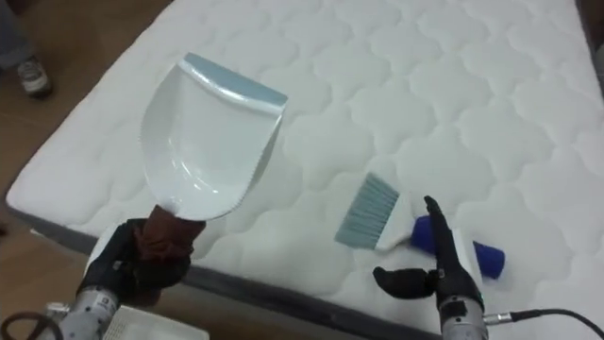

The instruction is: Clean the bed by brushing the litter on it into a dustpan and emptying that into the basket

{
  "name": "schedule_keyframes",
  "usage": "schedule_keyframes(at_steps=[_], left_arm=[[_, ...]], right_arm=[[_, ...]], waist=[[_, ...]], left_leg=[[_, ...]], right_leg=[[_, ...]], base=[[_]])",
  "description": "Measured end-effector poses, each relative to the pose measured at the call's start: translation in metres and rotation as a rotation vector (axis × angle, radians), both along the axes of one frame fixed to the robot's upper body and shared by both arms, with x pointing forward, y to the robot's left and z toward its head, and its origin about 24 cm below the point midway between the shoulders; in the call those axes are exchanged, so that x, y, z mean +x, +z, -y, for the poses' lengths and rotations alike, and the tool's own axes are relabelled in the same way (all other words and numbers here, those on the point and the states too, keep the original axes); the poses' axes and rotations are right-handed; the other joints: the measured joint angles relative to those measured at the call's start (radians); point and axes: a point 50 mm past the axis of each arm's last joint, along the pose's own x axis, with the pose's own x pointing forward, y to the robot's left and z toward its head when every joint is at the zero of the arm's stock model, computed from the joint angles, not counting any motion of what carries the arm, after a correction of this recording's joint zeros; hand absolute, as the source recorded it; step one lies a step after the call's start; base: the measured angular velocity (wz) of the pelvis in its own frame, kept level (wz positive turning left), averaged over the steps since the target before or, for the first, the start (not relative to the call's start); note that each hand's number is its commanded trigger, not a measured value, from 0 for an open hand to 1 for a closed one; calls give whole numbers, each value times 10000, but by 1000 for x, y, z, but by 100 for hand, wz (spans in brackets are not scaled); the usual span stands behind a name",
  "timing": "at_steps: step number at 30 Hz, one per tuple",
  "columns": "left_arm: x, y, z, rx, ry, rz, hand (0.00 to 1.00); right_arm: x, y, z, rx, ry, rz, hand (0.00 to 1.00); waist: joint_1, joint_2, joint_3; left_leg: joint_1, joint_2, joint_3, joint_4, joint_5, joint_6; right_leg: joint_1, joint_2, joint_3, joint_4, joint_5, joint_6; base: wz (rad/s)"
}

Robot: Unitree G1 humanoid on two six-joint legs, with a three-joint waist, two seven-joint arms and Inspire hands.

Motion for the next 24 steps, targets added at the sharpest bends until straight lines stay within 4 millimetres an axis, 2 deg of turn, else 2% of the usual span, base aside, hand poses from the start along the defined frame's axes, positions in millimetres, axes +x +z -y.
schedule_keyframes(at_steps=[2,3,5,6,7,10,11,12,13,14,15,17,19,21,24], left_arm=[[-7,-3,-2,3,113,-205,100],[-9,-4,-3,15,171,-236,100],[-11,-4,-5,43,238,-189,100],[-12,-4,-6,51,234,-140,100],[-12,-3,-6,44,220,-114,100],[-12,-2,-3,-16,98,120,100],[-12,-1,-3,-1,118,221,100],[-12,-1,-4,59,205,257,54],[-12,0,-5,116,265,268,13],[-14,-2,-7,182,358,197,0],[-19,-4,-8,217,486,65,0],[-23,-9,-8,218,555,-207,0],[-26,-14,-10,106,705,-419,0],[-29,-18,-12,-93,975,-601,0],[-33,-21,-14,-138,1190,-799,0]], right_arm=[[1,0,-2,127,231,-85,0],[0,-1,-2,155,298,-170,0],[0,-2,-3,165,370,-246,0],[-1,-3,-4,196,408,-277,0],[-1,-3,-4,211,403,-292,0],[-1,-3,-4,246,372,-298,0],[-1,-4,-5,247,384,-302,0],[-3,-5,-6,257,442,-360,0],[-4,-6,-8,271,506,-400,0],[-7,-8,-10,317,564,-506,0],[-9,-9,-11,326,598,-582,0],[-11,-12,-10,230,521,-706,0],[-14,-19,-5,170,290,-1053,0],[-21,-28,0,124,8,-1619,0],[-22,-30,0,144,-120,-1823,0]], waist=[[314,118,-48],[359,162,-61],[454,231,-62],[402,189,-30],[374,151,-8],[350,74,16],[331,150,-8],[317,104,20],[292,56,48],[244,-18,50],[248,-29,47],[132,-45,49],[-44,-49,56],[-49,-53,65],[-52,-97,91]], left_leg=[[211,-288,-1786,-2,-8,-19],[299,-384,-2489,-8,-8,-20],[379,-491,-3098,12,-2,-26],[348,-541,-3371,93,0,-32],[348,-587,-3491,118,3,-38],[394,-852,-4391,-352,63,-152],[547,-818,-4381,-620,113,-255],[589,-831,-4223,-879,113,-255],[590,-816,-4155,-898,114,-255],[569,-768,-4025,-897,114,-254],[555,-722,-4001,-906,114,-253],[597,-711,-4063,-954,111,-245],[772,-720,-4075,-1098,112,-240],[715,-748,-4071,-1104,111,-235],[620,-873,-4064,-1101,103,-192]], right_leg=[[23,345,891,4,27,-90],[27,509,1323,23,50,-109],[51,731,1962,116,115,-130],[43,783,2195,117,174,-145],[38,811,2349,121,182,-134],[-117,879,2870,116,326,-16],[-233,966,2886,97,415,41],[-341,1021,2789,52,557,80],[-358,1017,2731,-5,648,94],[-342,1011,2560,-231,797,88],[-242,978,2252,-470,917,64],[-106,903,2018,-620,950,61],[-68,899,2012,-609,949,62],[-167,872,2050,-564,947,64],[-460,848,2173,-200,824,95]], base=[[-125],[-106],[-94],[-77],[-58],[-44],[-37],[-21],[-17],[-24],[-28],[-1],[5],[-6],[-10]])
